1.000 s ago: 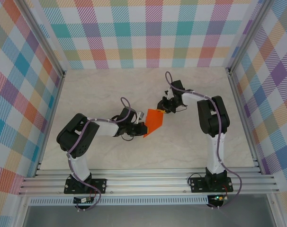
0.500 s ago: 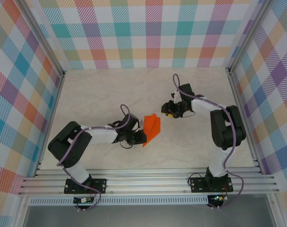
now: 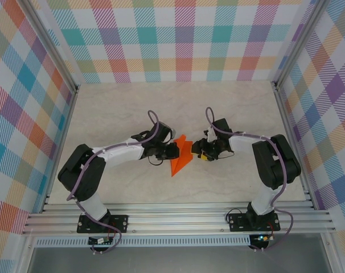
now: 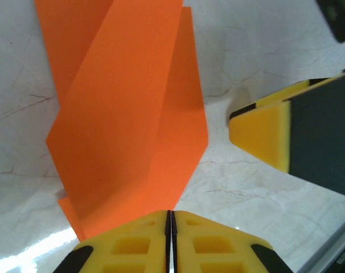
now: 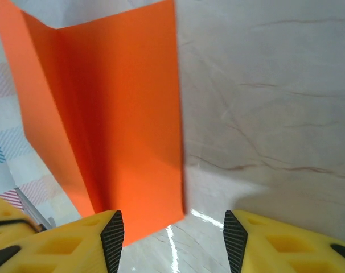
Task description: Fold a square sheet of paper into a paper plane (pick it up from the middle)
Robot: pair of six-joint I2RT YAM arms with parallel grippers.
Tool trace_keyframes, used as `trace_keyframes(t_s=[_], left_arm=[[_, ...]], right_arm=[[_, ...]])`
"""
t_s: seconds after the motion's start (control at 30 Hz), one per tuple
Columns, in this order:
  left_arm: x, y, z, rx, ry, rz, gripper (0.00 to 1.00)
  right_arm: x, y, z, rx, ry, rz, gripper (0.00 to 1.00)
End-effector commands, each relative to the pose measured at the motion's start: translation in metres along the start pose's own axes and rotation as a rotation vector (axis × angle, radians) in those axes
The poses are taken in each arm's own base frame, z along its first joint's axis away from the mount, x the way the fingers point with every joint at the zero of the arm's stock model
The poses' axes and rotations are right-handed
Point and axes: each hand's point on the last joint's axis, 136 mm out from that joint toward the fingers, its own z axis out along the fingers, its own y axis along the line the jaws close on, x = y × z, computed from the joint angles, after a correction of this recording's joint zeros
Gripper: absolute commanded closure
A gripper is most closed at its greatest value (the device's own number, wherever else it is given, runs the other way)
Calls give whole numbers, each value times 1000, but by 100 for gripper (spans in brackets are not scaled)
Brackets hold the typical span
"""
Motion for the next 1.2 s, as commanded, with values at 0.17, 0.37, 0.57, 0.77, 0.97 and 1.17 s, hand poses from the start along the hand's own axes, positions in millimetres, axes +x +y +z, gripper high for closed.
trace_keyframes(t_s=[0.17, 0.37, 0.57, 0.77, 0.97, 1.17], left_arm=[[9, 31, 21, -97, 63, 15, 93], [14, 38, 29, -103, 75, 8, 93], [23, 48, 36, -111, 102, -3, 93], [29, 49, 39, -100, 117, -8, 93], [33, 50, 38, -91, 118, -20, 93], [32, 46, 36, -69, 109, -35, 94]], right_arm=[[10, 10, 14, -31, 28, 13, 47], [11, -7, 19, 43, 12, 73, 47], [14, 0, 28, 10, 39, 73, 48], [13, 10, 29, -6, 42, 67, 49], [12, 17, 30, -29, 45, 65, 50], [11, 22, 29, -46, 45, 60, 50]])
